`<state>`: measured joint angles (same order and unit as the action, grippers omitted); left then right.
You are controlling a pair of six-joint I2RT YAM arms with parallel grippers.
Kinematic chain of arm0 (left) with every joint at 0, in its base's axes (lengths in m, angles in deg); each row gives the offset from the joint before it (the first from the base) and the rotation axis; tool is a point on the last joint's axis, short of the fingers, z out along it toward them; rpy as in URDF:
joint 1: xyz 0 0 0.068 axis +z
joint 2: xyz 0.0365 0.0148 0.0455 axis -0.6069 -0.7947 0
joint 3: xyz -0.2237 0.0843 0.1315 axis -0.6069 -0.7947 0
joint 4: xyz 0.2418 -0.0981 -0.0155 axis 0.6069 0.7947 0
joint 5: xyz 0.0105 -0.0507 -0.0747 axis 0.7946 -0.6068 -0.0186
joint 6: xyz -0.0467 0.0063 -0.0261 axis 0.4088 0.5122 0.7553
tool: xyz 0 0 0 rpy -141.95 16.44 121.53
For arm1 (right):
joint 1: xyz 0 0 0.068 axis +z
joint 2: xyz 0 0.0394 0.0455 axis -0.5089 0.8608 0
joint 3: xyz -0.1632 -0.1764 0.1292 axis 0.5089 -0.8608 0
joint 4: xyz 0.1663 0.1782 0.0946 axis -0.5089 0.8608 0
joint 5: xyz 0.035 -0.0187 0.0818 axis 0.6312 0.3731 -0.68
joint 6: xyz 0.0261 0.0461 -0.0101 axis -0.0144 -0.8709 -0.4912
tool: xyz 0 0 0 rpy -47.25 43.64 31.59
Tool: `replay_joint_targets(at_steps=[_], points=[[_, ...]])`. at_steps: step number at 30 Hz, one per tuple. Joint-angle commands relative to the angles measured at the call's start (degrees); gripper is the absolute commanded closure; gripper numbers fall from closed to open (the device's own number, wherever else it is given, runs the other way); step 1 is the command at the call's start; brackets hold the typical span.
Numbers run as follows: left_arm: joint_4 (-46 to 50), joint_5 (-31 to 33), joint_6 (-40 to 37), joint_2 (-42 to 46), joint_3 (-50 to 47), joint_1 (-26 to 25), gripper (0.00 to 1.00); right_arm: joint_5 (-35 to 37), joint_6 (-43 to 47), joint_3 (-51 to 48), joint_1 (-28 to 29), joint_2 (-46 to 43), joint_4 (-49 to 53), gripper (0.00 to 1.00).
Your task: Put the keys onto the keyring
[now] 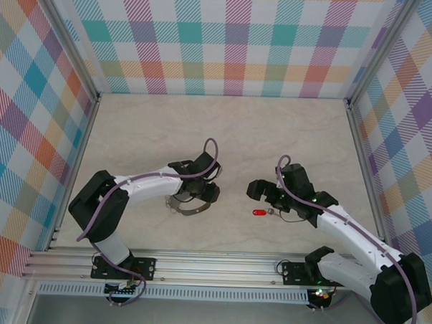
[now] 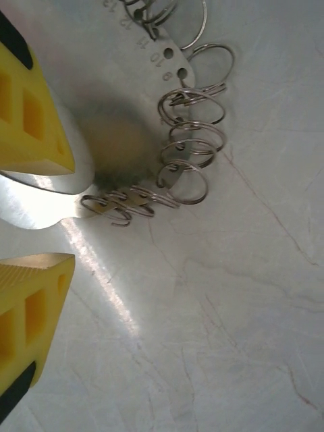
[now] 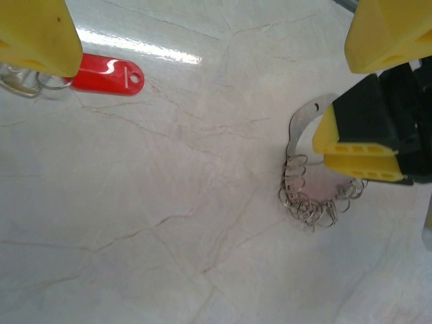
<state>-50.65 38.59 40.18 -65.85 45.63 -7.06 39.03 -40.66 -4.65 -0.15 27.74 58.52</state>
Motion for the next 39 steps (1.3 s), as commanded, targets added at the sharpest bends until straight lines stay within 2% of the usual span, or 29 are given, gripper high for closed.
replay_joint_targets(at_steps=[1, 9, 39], points=[[-1.20, 2.01, -0.70, -1.67, 2.76, -0.97, 0.66, -3.83, -1.53, -2.10, 0.00, -1.04, -4.62, 0.00], [-0.55, 2.21, -1.28, -4.64, 5.15, -1.28, 0.70, -3.66, -1.73, -2.82, -0.06, -1.74, -5.44, 0.00], [-3.47, 4.14, -0.71, -6.92, 1.84, -1.75, 0.74, -3.75, -1.11, -2.62, -0.09, -1.53, -5.70, 0.00]])
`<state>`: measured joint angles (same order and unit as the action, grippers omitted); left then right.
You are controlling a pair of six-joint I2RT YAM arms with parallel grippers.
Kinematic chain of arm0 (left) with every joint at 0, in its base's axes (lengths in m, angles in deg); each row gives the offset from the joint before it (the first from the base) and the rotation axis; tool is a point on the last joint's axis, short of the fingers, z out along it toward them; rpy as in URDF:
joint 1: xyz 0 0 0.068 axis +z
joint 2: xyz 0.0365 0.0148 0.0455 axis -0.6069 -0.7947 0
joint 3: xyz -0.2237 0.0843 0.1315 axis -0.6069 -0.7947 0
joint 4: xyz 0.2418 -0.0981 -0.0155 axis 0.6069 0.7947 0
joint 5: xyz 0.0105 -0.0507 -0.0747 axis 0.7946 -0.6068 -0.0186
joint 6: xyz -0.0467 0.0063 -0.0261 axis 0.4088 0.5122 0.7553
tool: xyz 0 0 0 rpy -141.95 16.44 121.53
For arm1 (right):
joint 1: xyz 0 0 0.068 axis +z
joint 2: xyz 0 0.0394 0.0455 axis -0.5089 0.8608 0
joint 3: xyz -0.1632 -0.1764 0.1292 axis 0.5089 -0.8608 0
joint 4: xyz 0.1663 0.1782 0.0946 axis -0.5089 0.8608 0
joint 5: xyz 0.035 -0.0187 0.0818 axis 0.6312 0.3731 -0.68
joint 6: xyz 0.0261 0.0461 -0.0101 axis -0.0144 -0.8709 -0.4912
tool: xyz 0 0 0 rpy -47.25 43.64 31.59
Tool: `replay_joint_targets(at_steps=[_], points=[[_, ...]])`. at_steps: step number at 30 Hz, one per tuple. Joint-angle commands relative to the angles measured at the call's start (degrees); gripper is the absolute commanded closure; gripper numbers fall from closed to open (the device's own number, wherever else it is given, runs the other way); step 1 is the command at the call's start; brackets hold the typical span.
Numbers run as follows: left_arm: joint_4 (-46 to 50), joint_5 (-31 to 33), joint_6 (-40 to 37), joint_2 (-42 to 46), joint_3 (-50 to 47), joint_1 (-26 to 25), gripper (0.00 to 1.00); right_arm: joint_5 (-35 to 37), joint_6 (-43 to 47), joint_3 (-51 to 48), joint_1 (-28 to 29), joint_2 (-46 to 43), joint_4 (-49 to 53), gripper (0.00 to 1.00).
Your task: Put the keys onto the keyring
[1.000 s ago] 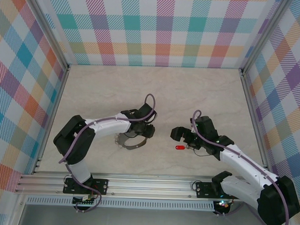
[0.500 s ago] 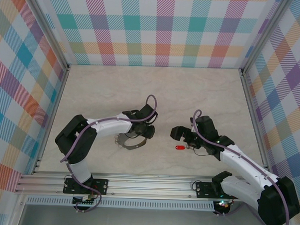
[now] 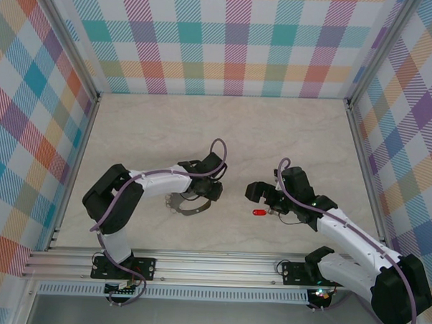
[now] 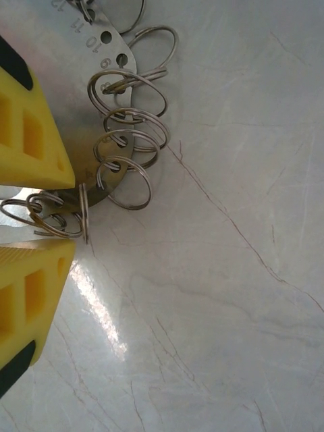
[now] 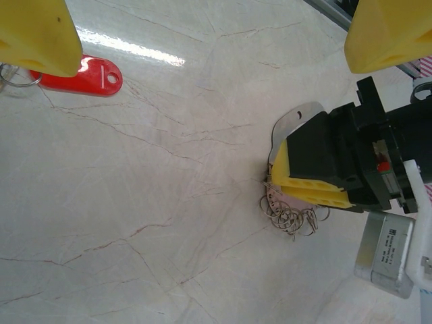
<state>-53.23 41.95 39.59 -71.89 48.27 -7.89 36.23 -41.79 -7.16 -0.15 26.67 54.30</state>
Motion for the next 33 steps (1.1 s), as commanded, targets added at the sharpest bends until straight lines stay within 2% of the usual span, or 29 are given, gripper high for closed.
replay_joint_targets(at_steps=[1, 15, 33], points=[[-1.04, 0.76, -0.16, -1.07, -0.91, -0.88, 0.75, -0.85, -0.02, -0.09, -0.03, -0.46, -1.52, 0.00], [-1.75, 1.31, 0.18, -1.16, -2.04, -0.91, 0.79, -0.73, 0.09, -0.37, -0.06, -0.45, -1.53, 0.00], [-1.45, 2.56, 1.49, 2.04, -4.17, -0.89, 0.76, -0.44, 0.53, 0.12, -0.03, 0.05, -1.27, 0.00]])
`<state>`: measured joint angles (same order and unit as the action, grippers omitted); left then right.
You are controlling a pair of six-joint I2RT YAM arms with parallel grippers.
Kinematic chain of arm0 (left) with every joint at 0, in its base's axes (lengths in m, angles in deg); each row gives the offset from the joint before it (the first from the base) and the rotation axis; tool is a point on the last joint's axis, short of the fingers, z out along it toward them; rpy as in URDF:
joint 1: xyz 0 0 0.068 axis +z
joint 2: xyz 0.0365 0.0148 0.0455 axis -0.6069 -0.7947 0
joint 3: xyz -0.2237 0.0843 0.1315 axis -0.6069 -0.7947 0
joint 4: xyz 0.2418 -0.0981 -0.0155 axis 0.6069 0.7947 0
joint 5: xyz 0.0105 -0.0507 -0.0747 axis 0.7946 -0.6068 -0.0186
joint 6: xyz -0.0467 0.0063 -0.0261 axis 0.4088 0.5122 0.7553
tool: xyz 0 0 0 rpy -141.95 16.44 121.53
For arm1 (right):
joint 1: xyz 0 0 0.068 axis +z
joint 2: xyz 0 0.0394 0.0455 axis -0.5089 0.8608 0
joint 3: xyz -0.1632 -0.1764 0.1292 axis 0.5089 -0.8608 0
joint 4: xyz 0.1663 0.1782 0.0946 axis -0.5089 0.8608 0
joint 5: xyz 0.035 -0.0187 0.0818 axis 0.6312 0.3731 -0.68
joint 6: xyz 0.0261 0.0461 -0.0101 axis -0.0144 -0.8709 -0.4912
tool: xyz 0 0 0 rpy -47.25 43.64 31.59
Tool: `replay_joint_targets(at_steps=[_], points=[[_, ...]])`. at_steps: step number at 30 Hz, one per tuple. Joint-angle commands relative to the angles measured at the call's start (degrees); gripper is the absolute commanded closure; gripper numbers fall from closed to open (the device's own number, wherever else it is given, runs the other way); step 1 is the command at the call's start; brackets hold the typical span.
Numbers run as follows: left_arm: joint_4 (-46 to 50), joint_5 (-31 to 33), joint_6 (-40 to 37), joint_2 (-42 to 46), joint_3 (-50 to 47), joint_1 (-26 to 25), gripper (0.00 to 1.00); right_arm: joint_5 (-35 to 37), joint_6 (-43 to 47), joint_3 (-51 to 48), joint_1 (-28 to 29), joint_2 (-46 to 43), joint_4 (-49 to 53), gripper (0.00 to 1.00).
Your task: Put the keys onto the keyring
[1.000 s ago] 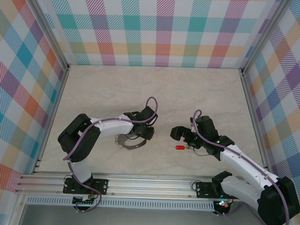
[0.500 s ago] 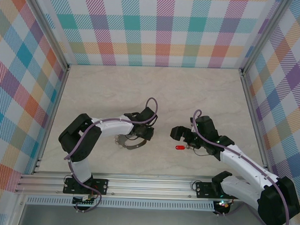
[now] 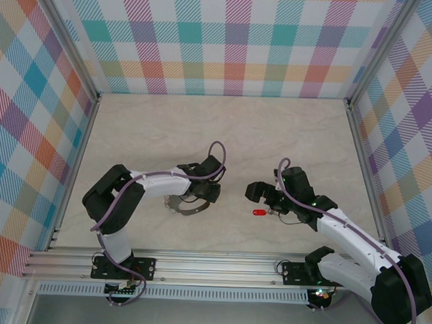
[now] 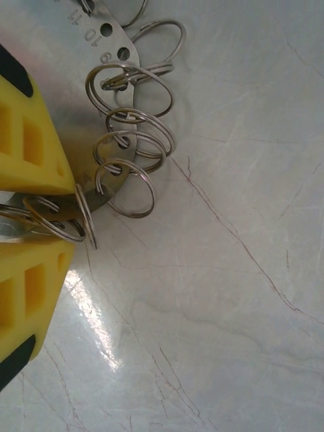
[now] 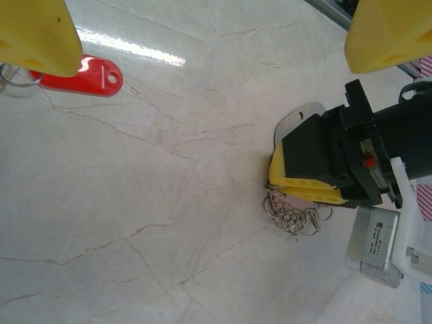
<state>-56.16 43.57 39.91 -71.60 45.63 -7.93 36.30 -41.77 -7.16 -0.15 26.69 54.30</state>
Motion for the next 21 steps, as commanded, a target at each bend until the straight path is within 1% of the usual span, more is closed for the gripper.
replay_joint_targets(at_steps=[1, 3, 6, 21], points=[[1.47, 0.96, 1.34, 2.10, -1.63, -0.85, 0.74, -0.51, 0.42, 0.02, -0.05, 0.02, -1.35, 0.00], [1.44, 0.98, 1.52, 2.59, -1.74, -0.84, 0.70, -0.58, 0.35, -0.09, -0.05, 0.00, -1.51, 0.00], [1.62, 1.11, 1.68, 3.35, -1.77, -0.85, 0.69, -0.58, 0.38, -0.23, -0.06, 0.08, -1.59, 0.00], [2.24, 0.98, 1.52, 4.55, -2.23, -0.87, 0.73, -0.75, 0.31, -0.20, -0.05, 0.57, -2.24, 0.00]])
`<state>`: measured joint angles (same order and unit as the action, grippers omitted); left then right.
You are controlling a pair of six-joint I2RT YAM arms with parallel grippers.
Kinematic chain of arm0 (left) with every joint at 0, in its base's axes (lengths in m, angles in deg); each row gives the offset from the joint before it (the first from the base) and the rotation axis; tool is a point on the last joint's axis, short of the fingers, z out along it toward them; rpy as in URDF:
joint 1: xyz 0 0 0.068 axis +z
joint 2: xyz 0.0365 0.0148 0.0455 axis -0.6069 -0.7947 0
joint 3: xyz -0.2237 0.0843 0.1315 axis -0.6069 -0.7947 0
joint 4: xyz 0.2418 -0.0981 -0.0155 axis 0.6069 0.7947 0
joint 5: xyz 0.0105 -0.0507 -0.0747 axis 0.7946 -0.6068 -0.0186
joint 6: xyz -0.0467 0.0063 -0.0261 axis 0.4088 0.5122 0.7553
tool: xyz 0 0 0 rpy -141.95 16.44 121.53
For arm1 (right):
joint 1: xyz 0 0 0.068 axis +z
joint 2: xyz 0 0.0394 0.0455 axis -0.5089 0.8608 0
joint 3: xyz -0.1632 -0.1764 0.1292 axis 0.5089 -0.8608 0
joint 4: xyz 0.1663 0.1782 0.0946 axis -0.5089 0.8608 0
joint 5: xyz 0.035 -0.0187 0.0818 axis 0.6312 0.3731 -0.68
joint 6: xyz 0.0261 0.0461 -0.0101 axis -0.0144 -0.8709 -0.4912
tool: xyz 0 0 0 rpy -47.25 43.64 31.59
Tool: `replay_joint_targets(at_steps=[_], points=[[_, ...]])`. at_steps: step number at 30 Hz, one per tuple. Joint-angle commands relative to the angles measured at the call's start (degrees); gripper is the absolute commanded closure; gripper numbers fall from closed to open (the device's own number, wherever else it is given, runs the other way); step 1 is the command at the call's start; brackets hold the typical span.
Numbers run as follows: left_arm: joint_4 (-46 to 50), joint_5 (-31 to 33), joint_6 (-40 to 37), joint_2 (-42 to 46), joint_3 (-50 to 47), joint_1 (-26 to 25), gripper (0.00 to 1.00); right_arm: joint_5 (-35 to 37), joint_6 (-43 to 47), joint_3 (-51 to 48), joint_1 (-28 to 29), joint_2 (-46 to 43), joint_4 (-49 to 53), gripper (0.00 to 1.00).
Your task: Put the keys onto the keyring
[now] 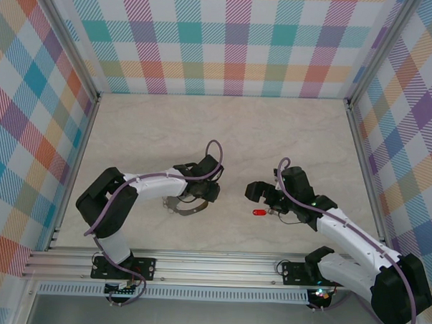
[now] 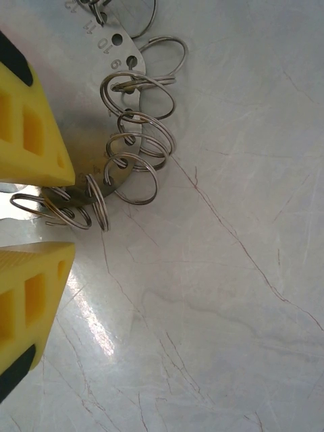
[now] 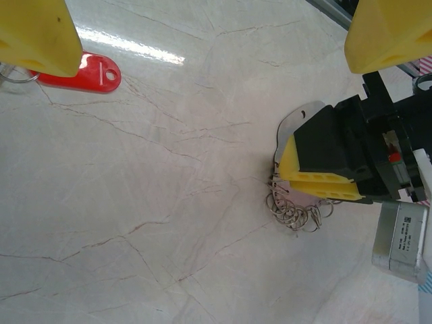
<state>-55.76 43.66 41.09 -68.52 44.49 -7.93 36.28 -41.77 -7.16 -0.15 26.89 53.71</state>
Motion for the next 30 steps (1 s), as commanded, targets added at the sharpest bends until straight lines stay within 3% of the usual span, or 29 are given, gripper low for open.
replay_joint_targets(at_steps=[1, 24, 30], points=[[1.89, 0.92, 0.27, 1.34, -1.25, -0.87, 0.73, -0.73, 0.31, -0.18, -0.06, 0.33, -1.57, 0.00], [1.04, 1.61, 0.34, 0.80, -2.07, -0.86, 0.79, -0.81, 0.58, -0.36, -0.03, 0.72, -1.91, 0.00], [0.73, 1.83, -0.24, -0.21, -1.36, -0.86, 0.96, -0.80, 0.58, -0.67, -0.05, 1.03, -2.05, 0.00]])
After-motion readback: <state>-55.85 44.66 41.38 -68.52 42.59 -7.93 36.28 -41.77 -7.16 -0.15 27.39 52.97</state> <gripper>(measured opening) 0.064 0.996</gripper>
